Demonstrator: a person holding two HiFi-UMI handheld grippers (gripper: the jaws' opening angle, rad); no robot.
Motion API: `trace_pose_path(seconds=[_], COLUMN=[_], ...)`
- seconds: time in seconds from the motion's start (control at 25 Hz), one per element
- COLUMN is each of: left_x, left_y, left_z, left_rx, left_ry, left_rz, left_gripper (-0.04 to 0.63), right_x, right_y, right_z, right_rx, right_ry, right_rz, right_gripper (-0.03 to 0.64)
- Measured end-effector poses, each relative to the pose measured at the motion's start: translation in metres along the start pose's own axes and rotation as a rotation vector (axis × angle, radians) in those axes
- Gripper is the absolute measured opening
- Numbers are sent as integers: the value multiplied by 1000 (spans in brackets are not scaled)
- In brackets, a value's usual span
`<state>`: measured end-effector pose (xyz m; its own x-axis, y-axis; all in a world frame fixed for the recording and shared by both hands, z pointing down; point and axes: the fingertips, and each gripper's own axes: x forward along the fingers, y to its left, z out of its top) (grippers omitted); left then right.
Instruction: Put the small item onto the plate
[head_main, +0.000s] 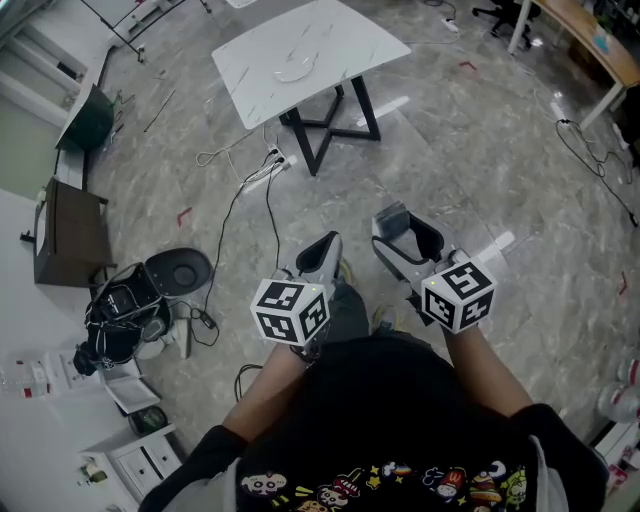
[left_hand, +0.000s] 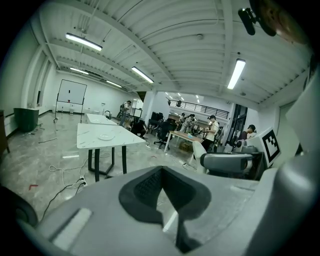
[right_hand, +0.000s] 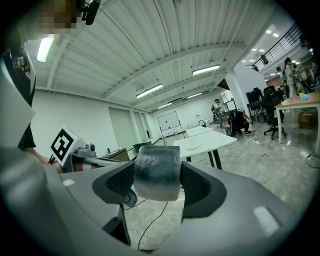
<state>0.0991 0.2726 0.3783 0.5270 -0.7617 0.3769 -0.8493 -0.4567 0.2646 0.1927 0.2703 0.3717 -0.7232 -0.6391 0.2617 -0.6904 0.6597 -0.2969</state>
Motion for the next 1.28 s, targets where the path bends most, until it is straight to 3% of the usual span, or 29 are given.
trace_pose_path(seconds=[0.52, 1.28], left_x=[40, 92], left_y=[66, 214], left_z=[32, 107], left_rx=[-27, -20], left_ry=[9, 21], left_rz=[-29, -104], left_gripper=[0, 0], right_x=[75, 234], right_y=[-20, -33], right_z=[23, 82], right_rx=[11, 12], right_ry=[38, 55], right_rz=[-18, -87], right_gripper=[319, 318])
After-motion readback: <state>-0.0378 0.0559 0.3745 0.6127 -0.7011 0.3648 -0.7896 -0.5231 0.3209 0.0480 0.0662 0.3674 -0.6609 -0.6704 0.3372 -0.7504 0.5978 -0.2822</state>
